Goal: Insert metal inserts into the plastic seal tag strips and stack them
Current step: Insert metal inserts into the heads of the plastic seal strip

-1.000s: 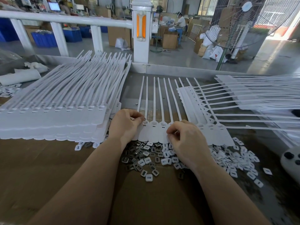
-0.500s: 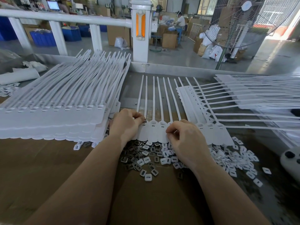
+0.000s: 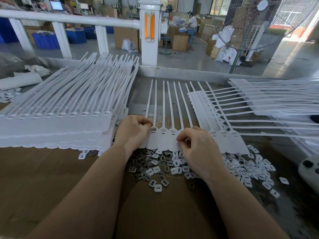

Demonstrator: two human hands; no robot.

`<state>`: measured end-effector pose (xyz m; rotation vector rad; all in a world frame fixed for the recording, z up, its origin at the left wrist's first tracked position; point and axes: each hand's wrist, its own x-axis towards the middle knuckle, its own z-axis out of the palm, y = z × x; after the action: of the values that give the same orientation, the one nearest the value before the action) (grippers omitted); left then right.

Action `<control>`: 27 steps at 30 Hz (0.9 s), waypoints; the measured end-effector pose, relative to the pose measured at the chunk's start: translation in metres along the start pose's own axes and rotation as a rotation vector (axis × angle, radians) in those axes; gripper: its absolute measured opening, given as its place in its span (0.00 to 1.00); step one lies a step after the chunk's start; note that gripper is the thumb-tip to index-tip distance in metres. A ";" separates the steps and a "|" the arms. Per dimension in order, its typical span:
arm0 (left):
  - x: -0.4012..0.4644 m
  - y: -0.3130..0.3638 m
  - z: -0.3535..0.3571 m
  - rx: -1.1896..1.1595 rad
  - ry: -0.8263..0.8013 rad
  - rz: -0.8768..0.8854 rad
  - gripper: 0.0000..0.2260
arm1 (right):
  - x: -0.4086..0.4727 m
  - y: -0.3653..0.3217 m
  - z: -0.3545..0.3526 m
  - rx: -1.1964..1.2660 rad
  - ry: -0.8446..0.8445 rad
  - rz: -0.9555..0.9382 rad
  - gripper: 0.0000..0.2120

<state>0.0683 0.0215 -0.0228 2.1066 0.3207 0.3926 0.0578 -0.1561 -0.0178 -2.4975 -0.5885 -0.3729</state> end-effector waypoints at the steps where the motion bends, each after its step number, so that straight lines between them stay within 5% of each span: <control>1: -0.001 0.000 -0.001 0.016 0.000 0.007 0.09 | 0.000 0.000 0.000 0.000 -0.002 0.000 0.04; 27: -0.006 -0.001 -0.003 0.186 -0.026 0.119 0.16 | 0.001 -0.003 0.002 0.031 0.001 -0.050 0.04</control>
<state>0.0613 0.0215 -0.0231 2.3187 0.2245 0.4184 0.0576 -0.1525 -0.0183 -2.4567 -0.6526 -0.3814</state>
